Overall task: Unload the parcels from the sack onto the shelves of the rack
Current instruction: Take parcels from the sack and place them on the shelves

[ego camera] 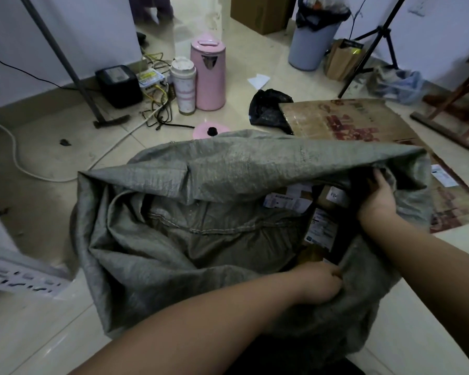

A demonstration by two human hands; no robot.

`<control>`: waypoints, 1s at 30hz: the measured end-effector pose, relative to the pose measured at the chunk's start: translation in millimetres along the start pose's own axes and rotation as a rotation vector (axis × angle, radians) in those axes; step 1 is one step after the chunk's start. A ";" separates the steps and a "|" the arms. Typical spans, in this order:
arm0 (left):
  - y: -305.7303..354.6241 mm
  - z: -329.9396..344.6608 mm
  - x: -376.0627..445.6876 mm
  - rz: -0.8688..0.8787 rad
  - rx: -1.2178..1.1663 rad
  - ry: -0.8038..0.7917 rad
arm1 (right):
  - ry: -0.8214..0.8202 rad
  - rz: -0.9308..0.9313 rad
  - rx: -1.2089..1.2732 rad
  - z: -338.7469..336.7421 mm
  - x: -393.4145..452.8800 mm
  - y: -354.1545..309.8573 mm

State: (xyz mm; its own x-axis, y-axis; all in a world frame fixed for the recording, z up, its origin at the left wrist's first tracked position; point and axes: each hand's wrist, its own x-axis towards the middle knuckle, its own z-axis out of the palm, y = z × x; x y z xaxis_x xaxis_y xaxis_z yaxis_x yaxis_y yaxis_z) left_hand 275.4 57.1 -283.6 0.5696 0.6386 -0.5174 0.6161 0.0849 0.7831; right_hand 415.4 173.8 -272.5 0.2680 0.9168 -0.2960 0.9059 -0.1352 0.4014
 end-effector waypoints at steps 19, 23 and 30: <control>9.0 15.4 -7.2 -0.032 -0.119 -0.152 | -0.748 -0.100 0.107 66.3 -20.1 -58.2; 8.1 18.7 -4.8 -0.178 -0.130 -0.174 | -0.940 -0.151 0.244 48.5 -43.2 -76.4; -5.7 -8.7 -8.4 -0.066 0.011 -0.234 | -0.894 -0.319 0.220 -0.7 -60.3 -75.3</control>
State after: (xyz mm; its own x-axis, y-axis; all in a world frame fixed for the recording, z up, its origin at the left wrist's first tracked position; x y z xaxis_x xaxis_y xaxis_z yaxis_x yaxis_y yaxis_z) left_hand 262.3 57.9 -280.8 0.6375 0.4372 -0.6344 0.6616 0.1114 0.7416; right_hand 330.8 128.9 -284.3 0.0676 0.3109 -0.9480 0.9958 -0.0804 0.0447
